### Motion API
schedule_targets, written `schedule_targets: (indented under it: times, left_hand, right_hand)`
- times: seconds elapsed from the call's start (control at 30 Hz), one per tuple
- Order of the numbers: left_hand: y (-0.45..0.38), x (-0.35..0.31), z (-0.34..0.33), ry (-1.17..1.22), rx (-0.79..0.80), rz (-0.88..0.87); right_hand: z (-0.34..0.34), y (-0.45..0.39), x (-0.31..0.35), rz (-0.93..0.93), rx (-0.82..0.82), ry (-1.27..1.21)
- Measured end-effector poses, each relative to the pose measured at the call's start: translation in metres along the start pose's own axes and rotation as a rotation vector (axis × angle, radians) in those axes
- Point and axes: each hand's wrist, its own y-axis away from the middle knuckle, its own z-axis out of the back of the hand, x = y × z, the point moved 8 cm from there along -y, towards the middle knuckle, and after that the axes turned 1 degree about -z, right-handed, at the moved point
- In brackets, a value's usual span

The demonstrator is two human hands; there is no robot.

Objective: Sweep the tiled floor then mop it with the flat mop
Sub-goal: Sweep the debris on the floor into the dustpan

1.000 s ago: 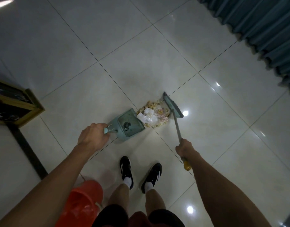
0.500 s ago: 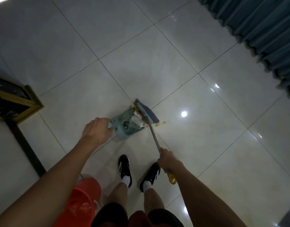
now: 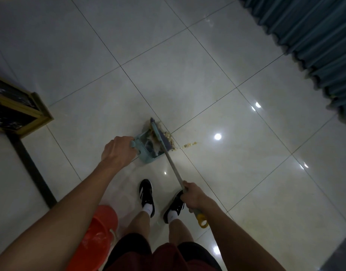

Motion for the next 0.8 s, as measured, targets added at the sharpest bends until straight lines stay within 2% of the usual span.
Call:
schedule_targets:
  times: [0.3, 0.57, 0.8]
  left_hand:
    - [0.027, 0.017, 0.01, 0.034, -0.025, 0.045]
    - [0.044, 0.056, 0.025, 0.039, -0.021, 0.116]
    - [0.041, 0.101, 0.036, 0.052, -0.033, 0.186]
  right_hand:
    - [0.005, 0.037, -0.008, -0.069, -0.026, -0.162]
    - [0.018, 0.04, 0.018, -0.056, -0.067, -0.278]
    - [0.018, 0.02, 0.063, -0.067, -0.059, -0.504]
